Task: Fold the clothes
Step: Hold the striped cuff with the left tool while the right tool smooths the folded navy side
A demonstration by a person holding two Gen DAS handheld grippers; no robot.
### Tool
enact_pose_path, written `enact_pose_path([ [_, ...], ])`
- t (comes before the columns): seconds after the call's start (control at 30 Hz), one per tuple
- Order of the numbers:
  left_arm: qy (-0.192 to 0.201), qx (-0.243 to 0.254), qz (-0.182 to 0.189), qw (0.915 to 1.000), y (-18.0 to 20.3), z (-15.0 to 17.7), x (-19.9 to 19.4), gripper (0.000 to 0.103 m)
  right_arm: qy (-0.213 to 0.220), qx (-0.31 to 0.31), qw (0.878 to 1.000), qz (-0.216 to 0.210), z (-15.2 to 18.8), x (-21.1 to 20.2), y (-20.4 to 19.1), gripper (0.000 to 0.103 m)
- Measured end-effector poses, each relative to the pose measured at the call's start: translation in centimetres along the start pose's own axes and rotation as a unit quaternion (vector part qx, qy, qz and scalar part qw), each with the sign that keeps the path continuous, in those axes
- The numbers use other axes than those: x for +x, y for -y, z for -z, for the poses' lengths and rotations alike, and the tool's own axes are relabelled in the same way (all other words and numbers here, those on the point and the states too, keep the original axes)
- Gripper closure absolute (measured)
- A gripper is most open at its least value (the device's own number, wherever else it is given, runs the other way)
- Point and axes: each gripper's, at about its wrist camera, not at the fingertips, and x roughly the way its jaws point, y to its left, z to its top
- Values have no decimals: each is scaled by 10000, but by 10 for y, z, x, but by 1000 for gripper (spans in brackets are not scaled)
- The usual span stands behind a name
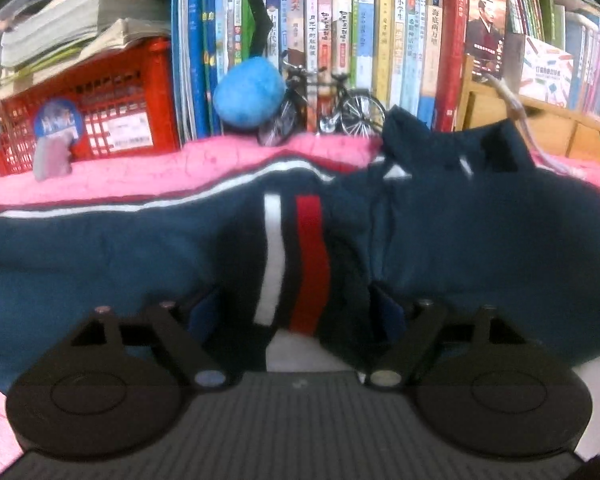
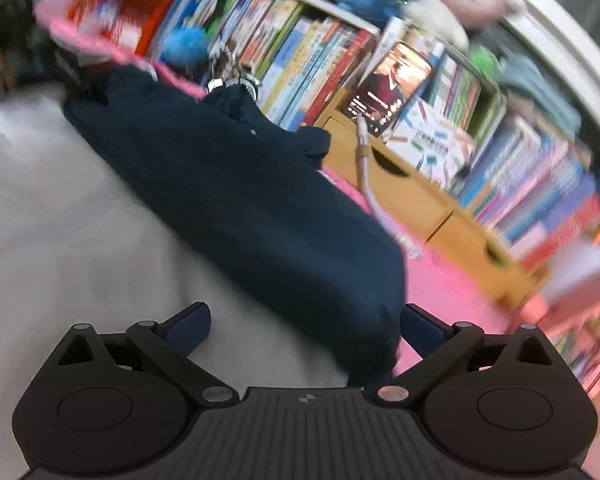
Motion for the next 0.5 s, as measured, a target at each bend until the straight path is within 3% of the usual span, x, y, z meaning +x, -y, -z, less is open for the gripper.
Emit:
enact_pose_path([
  [0.1, -21, -46, 23, 10000, -2, -1, 1, 21, 9, -447, 9973, 578, -4, 21, -3, 9],
  [0.17, -56, -52, 89, 9999, -3, -1, 3, 13, -284, -176, 9942, 1026, 7, 35, 20, 14],
  [0.23, -123, 36, 225, 9997, -1, -1, 6, 3, -564, 441, 9913, 1105, 27, 48, 55, 9],
  [0.37, -134, 134, 254, 9995, 1, -1, 6, 2, -746, 1580, 9828, 596, 46, 54, 94, 8],
  [0.5, -144, 114, 266, 9995, 0, 0, 7, 2, -717, 1132, 9872, 870, 41, 53, 80, 6],
])
